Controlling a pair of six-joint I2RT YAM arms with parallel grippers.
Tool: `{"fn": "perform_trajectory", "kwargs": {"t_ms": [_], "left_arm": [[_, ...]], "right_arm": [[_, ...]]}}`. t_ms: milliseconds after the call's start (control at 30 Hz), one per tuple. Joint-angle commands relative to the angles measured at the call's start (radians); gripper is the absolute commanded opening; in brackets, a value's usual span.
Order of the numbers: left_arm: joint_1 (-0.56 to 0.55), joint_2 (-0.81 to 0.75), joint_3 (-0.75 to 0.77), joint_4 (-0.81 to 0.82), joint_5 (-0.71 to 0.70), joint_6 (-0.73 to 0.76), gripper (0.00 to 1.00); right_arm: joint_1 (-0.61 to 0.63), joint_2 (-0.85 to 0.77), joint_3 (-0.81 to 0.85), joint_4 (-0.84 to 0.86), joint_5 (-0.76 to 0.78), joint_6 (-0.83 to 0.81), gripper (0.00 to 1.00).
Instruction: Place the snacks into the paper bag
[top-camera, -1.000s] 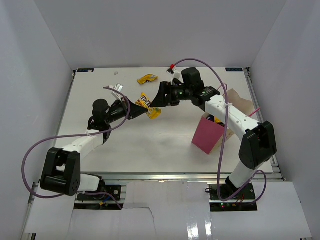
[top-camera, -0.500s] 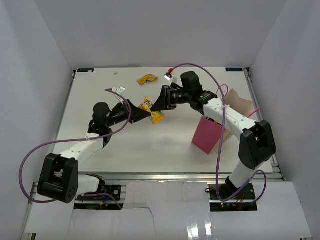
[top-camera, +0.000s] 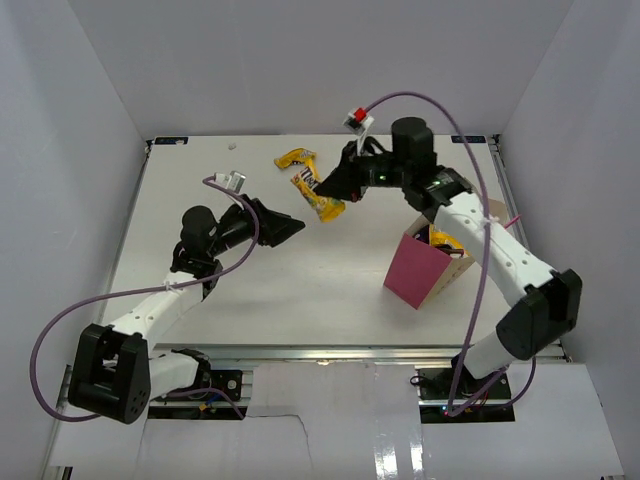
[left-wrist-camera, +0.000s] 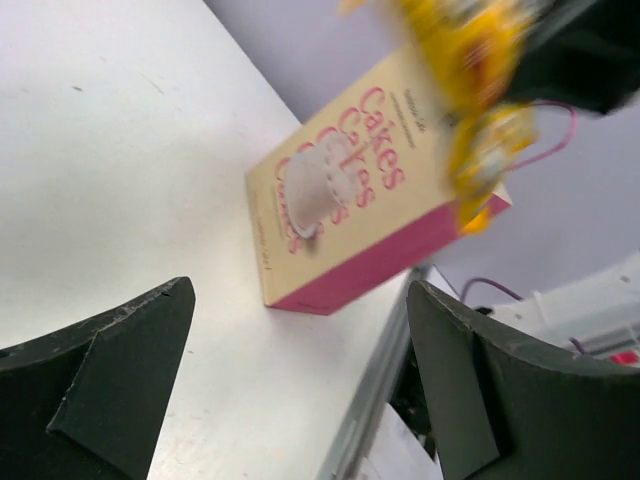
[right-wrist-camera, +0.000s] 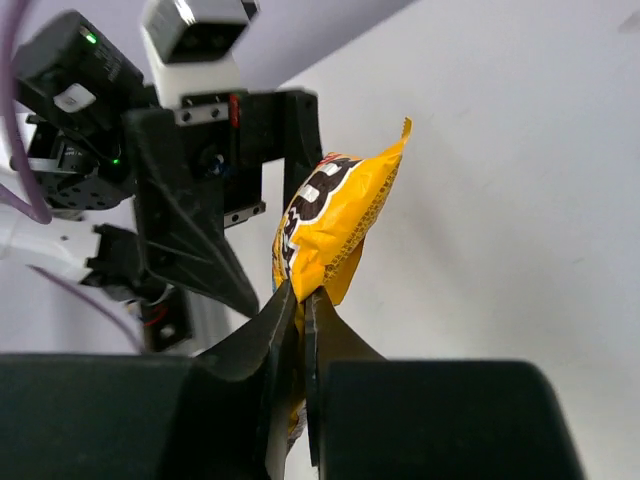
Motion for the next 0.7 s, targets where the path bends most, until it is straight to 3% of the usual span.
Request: {"fn": "perform_trajectory", "kwargs": {"t_ms": [0,133,167,333,500,667], "left_arm": [[0.008,-0.006,0.052,-0.137,-0.162,0.178,0.98],[0.011,0.129,0.145,-0.205,-0.299,0.292,0.98],[0.011,0.158,0.196,-0.209,-0.358,0.304,0.98],[0.011,0.358,0.365,-0.228,-0.545,0.385,0.98],[0.011,0.622,0.602,-0.226,-0.516,0.520,0.98],[0.011,0.813,0.777,-0.211,-0.420,0.610,0.98]], "right_arm": [[-0.071,-0.166,0.086,-0.027,0.067,-0.285,0.08],[-0.158,-0.323,-0.009,-0.039,0.217,-0.446,0.08],[-0.174,-0.378,-0.058,-0.039,0.357,-0.453,0.08],[-0.283,-0.569,-0.222,0.007,0.659,-0.399,0.08],[-0.294,-0.711,-0.391,0.068,0.880,-0.338,0.08],[-0.303,-0.762,-0.452,-0.010,1.027,-0.238,0.08]]}}
